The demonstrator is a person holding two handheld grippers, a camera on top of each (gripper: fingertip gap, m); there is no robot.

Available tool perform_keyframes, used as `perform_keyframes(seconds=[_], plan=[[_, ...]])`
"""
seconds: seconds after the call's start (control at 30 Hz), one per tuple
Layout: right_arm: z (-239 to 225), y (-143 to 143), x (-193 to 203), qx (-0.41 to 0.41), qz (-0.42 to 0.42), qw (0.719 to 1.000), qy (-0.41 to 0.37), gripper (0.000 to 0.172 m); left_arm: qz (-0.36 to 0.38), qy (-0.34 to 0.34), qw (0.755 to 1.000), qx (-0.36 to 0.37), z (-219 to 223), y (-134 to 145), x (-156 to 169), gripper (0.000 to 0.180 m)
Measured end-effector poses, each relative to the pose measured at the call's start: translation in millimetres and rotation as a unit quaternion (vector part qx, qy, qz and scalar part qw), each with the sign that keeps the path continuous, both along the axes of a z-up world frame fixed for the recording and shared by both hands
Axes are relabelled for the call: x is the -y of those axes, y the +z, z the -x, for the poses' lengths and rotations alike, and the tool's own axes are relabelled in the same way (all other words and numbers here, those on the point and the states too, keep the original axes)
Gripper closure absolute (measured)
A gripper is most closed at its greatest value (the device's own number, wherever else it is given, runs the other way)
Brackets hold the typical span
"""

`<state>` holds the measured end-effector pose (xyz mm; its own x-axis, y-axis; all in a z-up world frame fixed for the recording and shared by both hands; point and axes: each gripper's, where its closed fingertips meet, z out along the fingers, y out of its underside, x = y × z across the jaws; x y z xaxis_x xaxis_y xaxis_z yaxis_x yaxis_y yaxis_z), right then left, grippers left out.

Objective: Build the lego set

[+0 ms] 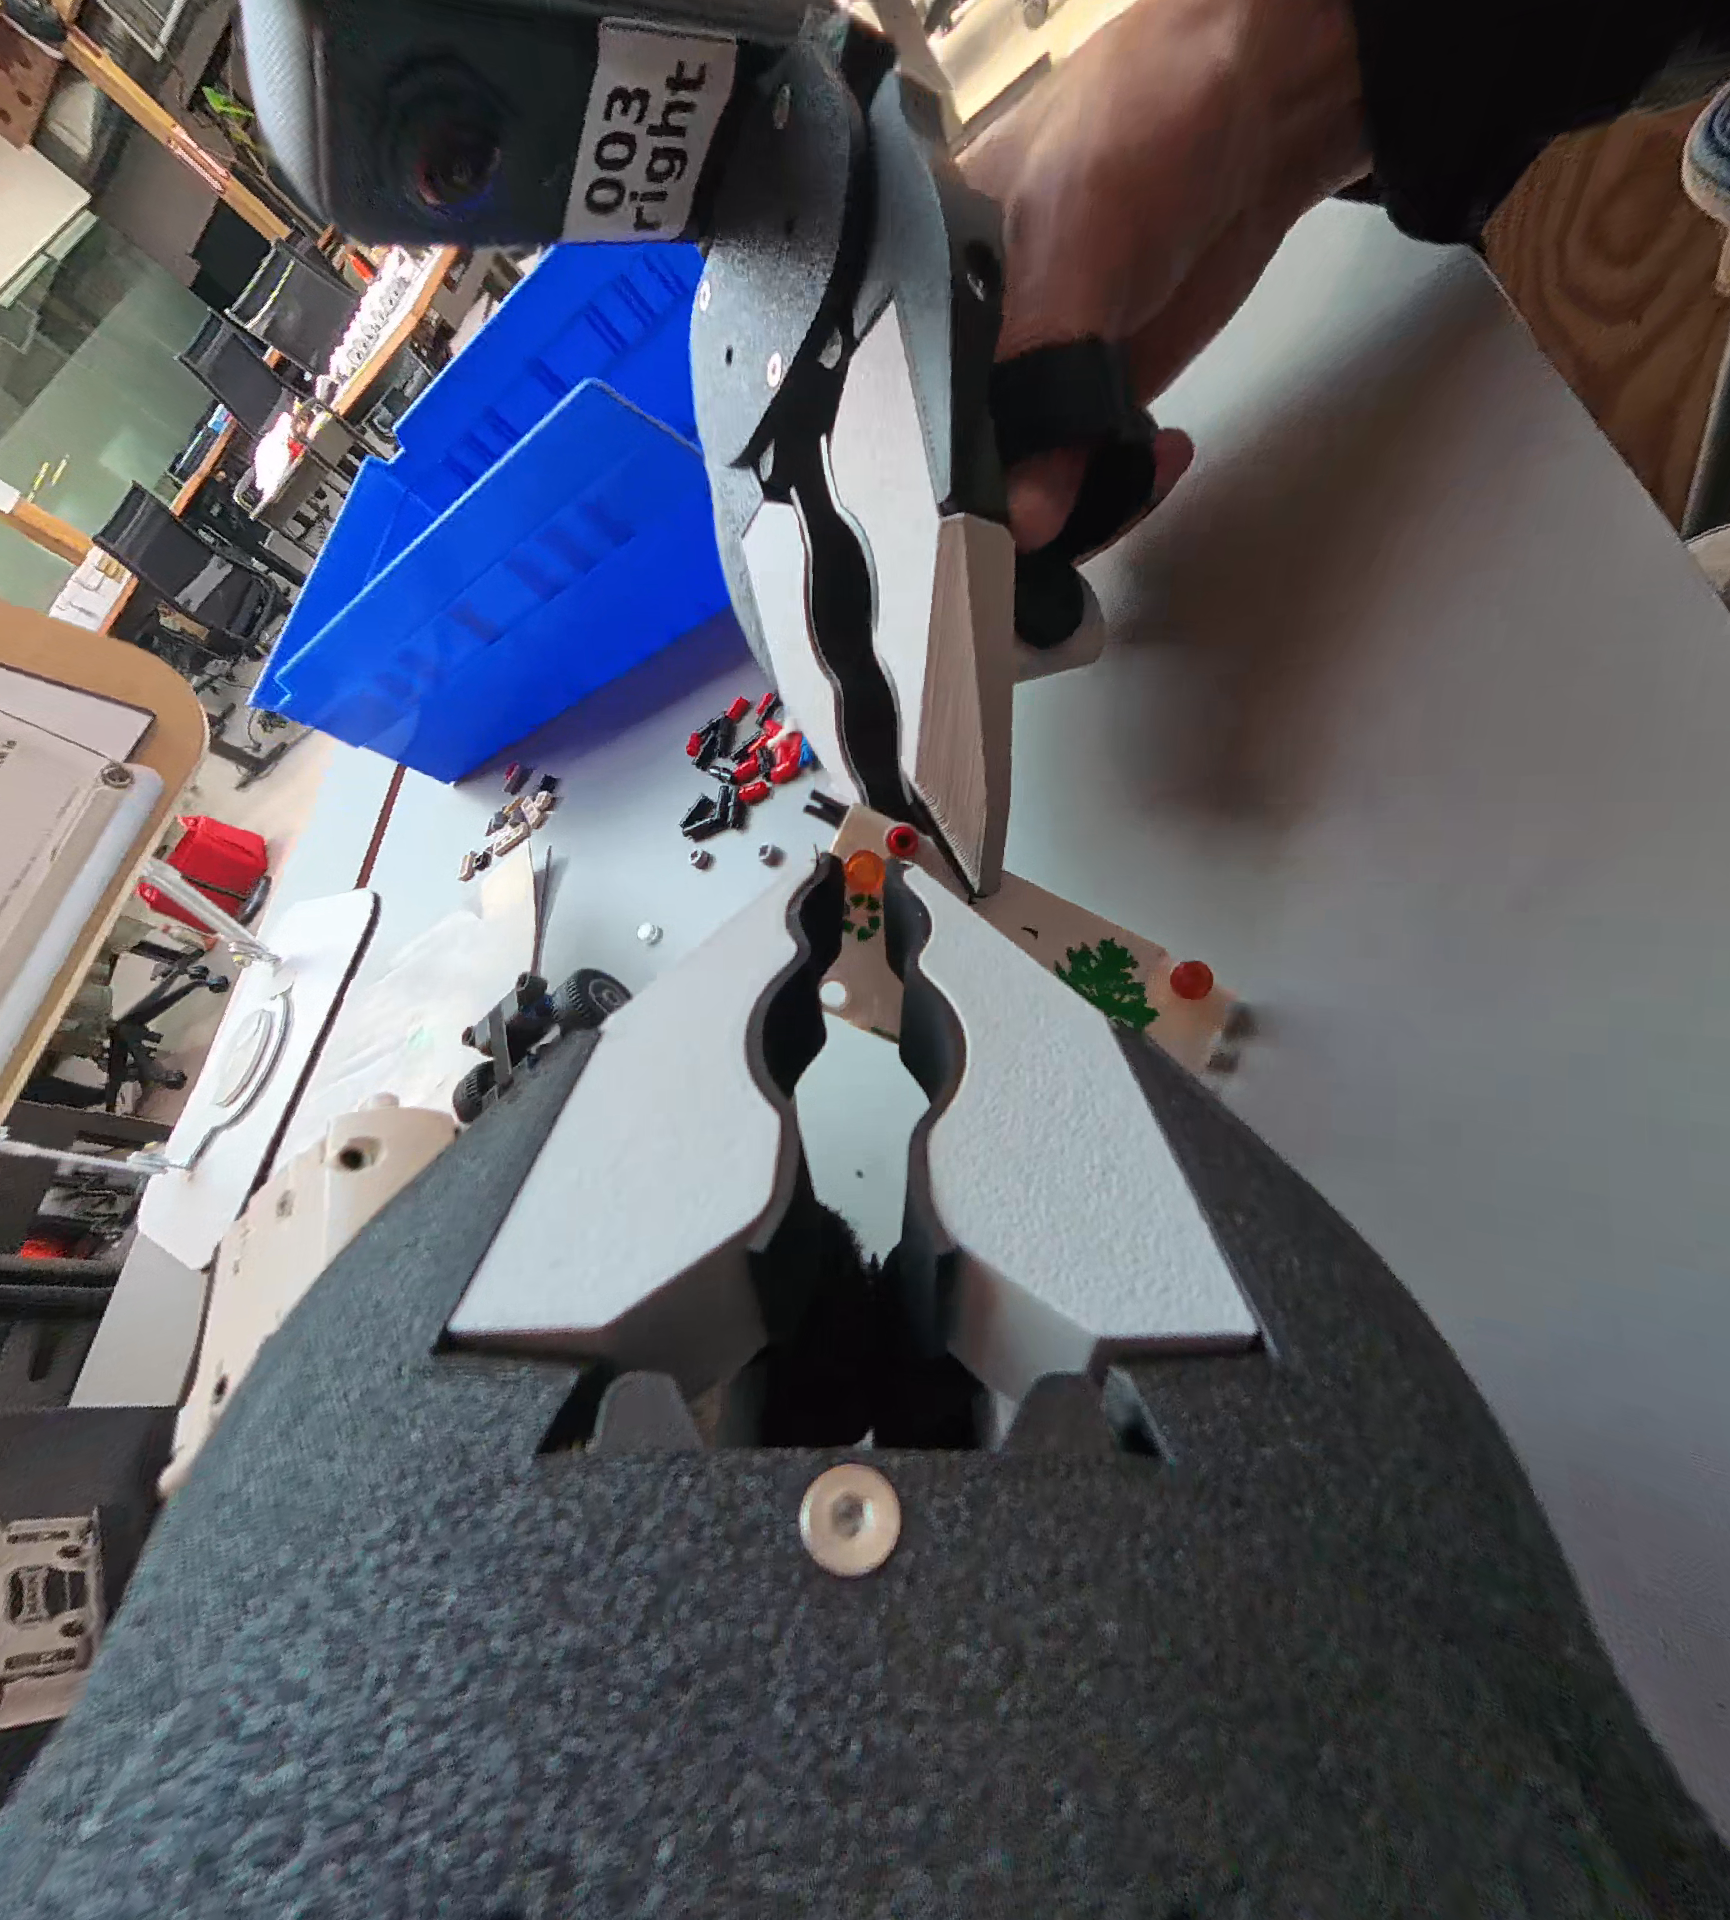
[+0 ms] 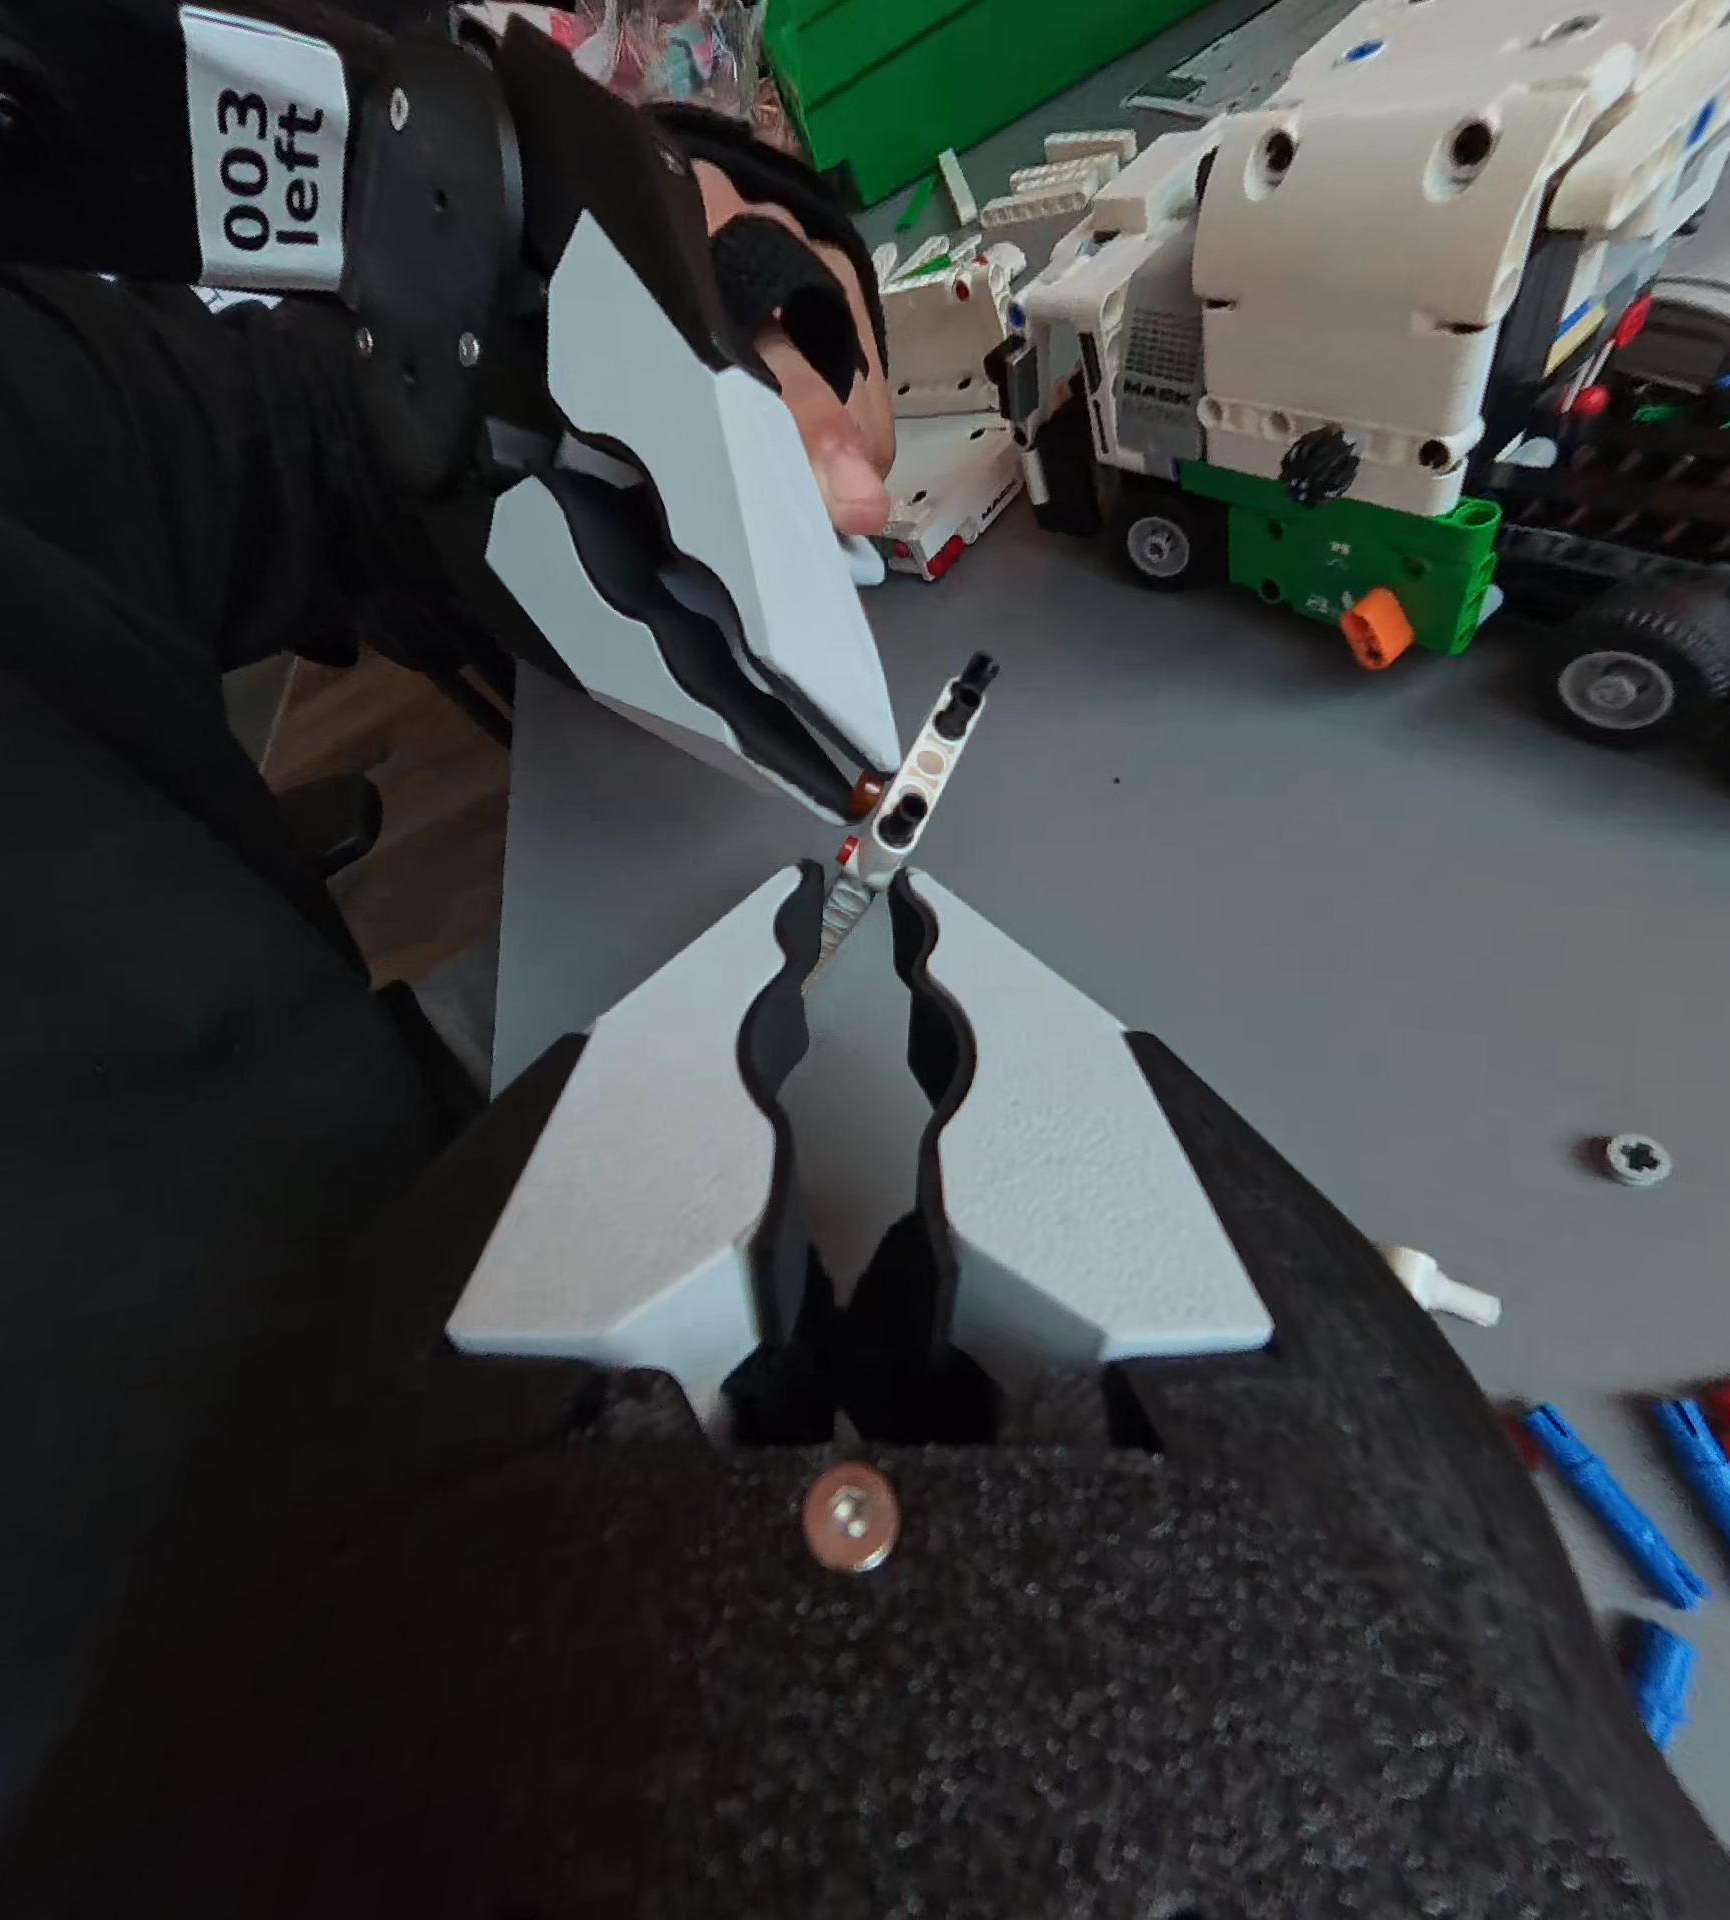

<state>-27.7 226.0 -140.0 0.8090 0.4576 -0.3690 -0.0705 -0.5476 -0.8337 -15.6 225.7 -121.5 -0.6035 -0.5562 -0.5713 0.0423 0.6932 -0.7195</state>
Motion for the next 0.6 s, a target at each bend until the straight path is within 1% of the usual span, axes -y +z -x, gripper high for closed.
perform_keyframes(seconds=[0.07, 0.13, 0.2, 0.3, 0.37, 0.43, 0.6], plan=[[3.7, 0.8, -4.4, -0.015, 0.007, 1.000, 0.008, 0.161, -0.014, -0.001, 1.000, 0.012, 3.9, -0.7, -4.8, 0.174], [5.8, 7.0, -8.9, -0.024, -0.019, 0.999, 0.010, 0.161, -0.013, -0.002, 1.000, 0.020, 7.8, 1.6, -8.4, 0.174], [8.9, 16.3, -10.3, -0.063, -0.040, 0.997, 0.009, 0.162, 0.001, -0.002, 1.000, 0.020, 10.1, 7.3, -9.8, 0.174], [11.8, 21.9, -10.5, -0.118, -0.042, 0.992, 0.006, 0.161, 0.015, 0.001, 1.000, 0.019, 9.5, 9.0, -11.0, 0.174], [13.3, 16.4, -11.3, -0.116, -0.040, 0.992, -0.002, 0.160, 0.027, -0.002, 1.000, 0.008, 9.1, 4.3, -9.6, 0.174], [11.3, 7.8, -13.2, -0.106, -0.019, 0.994, -0.020, 0.163, 0.034, -0.003, 0.999, -0.001, 8.8, -0.8, -7.6, 0.174], [10.2, 4.8, -12.0, -0.096, -0.007, 0.995, -0.025, 0.163, 0.049, -0.006, 0.999, -0.005, 8.9, -2.9, -5.1, 0.174]])
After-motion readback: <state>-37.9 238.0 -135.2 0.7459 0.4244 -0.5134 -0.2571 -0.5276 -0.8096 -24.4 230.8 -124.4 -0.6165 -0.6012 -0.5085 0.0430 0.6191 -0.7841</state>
